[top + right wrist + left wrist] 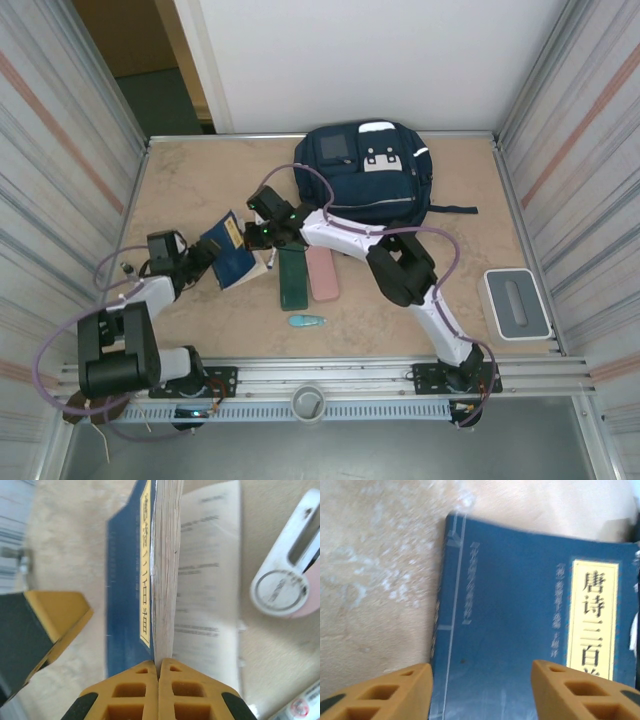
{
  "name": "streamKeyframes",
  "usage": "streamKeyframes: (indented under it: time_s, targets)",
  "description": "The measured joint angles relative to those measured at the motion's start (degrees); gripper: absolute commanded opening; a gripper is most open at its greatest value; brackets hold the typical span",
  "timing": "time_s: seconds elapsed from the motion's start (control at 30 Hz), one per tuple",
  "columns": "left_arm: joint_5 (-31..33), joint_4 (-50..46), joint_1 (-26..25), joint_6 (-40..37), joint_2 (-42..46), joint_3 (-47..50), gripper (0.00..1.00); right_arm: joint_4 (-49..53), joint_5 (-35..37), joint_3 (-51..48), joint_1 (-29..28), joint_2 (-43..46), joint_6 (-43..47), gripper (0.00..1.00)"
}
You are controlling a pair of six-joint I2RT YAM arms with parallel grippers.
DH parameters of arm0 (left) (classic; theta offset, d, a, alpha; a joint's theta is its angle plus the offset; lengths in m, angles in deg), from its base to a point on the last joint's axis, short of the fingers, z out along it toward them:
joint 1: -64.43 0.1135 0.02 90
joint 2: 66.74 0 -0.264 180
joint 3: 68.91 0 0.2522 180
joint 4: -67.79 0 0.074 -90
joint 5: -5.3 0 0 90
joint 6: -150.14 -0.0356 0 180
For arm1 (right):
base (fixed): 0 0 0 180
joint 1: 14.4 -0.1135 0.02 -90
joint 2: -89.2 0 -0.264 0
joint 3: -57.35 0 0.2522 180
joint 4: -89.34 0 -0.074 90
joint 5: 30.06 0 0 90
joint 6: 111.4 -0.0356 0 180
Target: Pack the student bag
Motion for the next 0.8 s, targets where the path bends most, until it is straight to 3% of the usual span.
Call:
streamKeyframes:
  time_s: [0.2, 0.47, 0.8]
  targets:
    - [-5.92, 2.10, 0.63, 3.19, 4.76, 0.55, 0.74, -9.18, -6.03, -8.46, 2.71, 6.21, -5.22, 0.00]
    - [-10.75, 5.66, 0.68, 7.39, 4.44, 2.29, 0.83, -18.97, -10.69, -13.62, 6.10, 8.59, -11.56, 0.00]
    - [-16.33, 14.36, 0.68, 11.67, -4.70, 2.34, 0.81, -25.79, -14.82, -15.74, 6.23, 8.59, -16.50, 0.00]
